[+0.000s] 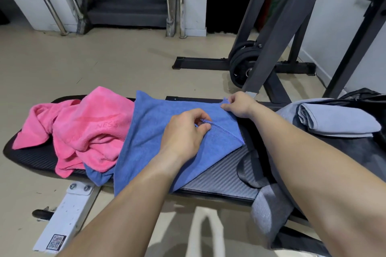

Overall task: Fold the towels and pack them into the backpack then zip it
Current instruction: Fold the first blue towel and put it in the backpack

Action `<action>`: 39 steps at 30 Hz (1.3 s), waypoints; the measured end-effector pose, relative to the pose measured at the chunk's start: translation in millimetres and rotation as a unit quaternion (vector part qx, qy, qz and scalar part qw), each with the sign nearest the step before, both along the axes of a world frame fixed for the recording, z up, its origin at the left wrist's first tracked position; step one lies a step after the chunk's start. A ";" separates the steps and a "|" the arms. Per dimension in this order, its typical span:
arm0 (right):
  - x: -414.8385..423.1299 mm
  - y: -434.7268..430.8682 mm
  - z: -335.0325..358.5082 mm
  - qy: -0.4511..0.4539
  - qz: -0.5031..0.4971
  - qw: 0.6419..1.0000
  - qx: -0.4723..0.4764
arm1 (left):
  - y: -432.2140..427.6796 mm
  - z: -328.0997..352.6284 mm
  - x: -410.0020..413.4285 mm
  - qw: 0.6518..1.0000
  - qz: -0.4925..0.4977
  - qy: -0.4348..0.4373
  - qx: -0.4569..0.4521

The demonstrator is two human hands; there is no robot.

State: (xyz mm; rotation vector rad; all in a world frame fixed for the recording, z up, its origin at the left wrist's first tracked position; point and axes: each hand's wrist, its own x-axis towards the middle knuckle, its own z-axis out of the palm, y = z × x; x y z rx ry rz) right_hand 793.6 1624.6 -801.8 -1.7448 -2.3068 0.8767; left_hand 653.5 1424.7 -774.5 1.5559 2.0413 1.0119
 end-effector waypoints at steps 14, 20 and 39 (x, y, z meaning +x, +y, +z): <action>21.3 -115.9 59.7 0.336 0.036 0.937 0.094 | -29.3 29.7 19.6 0.995 0.019 -0.018 0.095; 39.9 -169.2 65.4 0.364 0.006 0.926 0.099 | -45.5 33.3 25.0 0.988 -0.011 0.026 0.152; 55.4 -172.3 62.9 0.335 0.118 0.932 0.074 | -52.7 36.7 25.4 0.985 -0.064 -0.010 0.163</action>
